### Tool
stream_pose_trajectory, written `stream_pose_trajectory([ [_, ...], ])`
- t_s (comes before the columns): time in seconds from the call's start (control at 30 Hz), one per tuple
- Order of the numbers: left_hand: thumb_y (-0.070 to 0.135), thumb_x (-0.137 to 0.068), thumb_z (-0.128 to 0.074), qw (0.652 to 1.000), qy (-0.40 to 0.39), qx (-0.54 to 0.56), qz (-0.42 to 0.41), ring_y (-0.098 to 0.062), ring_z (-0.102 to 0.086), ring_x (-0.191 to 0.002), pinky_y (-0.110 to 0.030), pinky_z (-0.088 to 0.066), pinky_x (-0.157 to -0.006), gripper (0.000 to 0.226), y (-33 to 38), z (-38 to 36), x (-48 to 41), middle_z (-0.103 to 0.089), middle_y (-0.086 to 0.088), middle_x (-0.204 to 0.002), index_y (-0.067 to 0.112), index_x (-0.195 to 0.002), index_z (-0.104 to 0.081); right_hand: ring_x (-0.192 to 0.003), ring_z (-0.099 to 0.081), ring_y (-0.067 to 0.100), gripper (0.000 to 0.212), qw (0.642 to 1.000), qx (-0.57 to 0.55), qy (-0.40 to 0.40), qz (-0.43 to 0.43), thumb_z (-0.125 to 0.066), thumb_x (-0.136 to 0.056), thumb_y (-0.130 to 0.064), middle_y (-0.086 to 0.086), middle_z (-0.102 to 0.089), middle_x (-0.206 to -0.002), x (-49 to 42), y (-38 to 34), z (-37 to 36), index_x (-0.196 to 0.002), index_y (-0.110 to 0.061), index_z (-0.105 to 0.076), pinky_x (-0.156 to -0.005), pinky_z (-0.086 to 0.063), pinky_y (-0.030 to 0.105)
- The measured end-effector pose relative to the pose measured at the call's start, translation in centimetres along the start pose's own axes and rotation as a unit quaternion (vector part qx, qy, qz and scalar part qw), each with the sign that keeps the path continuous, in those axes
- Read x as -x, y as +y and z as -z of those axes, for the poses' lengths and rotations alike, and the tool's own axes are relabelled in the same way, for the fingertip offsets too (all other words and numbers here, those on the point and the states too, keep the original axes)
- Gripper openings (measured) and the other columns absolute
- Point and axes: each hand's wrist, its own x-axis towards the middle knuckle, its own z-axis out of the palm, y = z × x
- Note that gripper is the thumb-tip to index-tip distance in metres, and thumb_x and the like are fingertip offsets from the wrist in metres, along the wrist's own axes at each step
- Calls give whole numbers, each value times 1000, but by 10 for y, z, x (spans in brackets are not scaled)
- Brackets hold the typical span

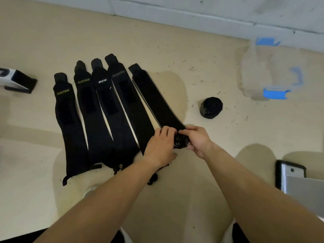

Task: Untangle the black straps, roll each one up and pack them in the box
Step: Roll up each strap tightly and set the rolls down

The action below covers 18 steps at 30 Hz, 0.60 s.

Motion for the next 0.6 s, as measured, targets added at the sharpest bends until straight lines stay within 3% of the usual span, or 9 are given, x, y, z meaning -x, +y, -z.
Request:
stream_pose_trajectory([
  [0.1, 22, -88, -74, 998, 57, 4, -31, -20, -47, -117, -32, -50, -85, 54, 9, 38, 3, -46, 1, -132, 22, -133, -45, -83, -67, 27, 35, 999, -43, -7, 28, -66, -92, 3, 22, -62, -107, 26, -30, -3, -121, -8, -49, -47, -54, 25],
  [0.2, 16, -92, -67, 992, 95, 74, -32, -17, -58, -100, -32, -47, -76, 29, 22, 86, 8, -59, 5, -116, 23, -118, -56, -83, -64, 26, 24, 996, -48, -28, 66, -58, -95, 3, 20, -59, -105, 55, -64, -4, -114, -9, -50, -52, -58, 31],
  [0.27, 14, -93, -66, 984, 114, 136, -17, -18, -62, -94, -35, -51, -78, 21, 32, 118, 15, -66, 4, -105, 23, -111, -61, -84, -66, 27, 17, 996, -36, -36, 79, -53, -99, -1, 18, -61, -105, 77, -87, -3, -112, -10, -54, -58, -60, 36],
  [0.37, 13, -92, -71, 970, 146, 195, -18, -18, -66, -92, -34, -54, -81, 22, 46, 161, 28, -69, 4, -100, 22, -111, -65, -80, -73, 29, 16, 990, 51, -50, 118, -48, -102, -14, 13, -71, -104, 117, -123, 0, -108, -17, -62, -59, -60, 35],
  [0.47, 10, -92, -71, 951, 188, 245, -33, -11, -64, -87, -21, -49, -75, 21, 59, 202, 41, -68, 9, -94, 28, -99, -62, -80, -72, 29, 22, 981, 76, -72, 160, -48, -101, -23, 11, -72, -94, 160, -158, 4, -102, -15, -68, -63, -59, 35],
  [0.53, 8, -90, -72, 935, 215, 279, -42, -6, -61, -81, -15, -42, -70, 25, 67, 229, 53, -67, 11, -88, 30, -92, -61, -75, -70, 27, 26, 978, 63, -86, 177, -45, -99, -21, 11, -72, -84, 189, -177, 10, -102, -14, -70, -64, -56, 33],
  [0.6, 7, -88, -74, 919, 230, 316, -56, -7, -65, -83, -21, -46, -73, 29, 77, 254, 67, -70, 10, -87, 33, -88, -63, -73, -69, 25, 32, 969, 81, -107, 206, -41, -94, -11, 10, -74, -81, 217, -195, 19, -108, -14, -70, -62, -55, 31],
])
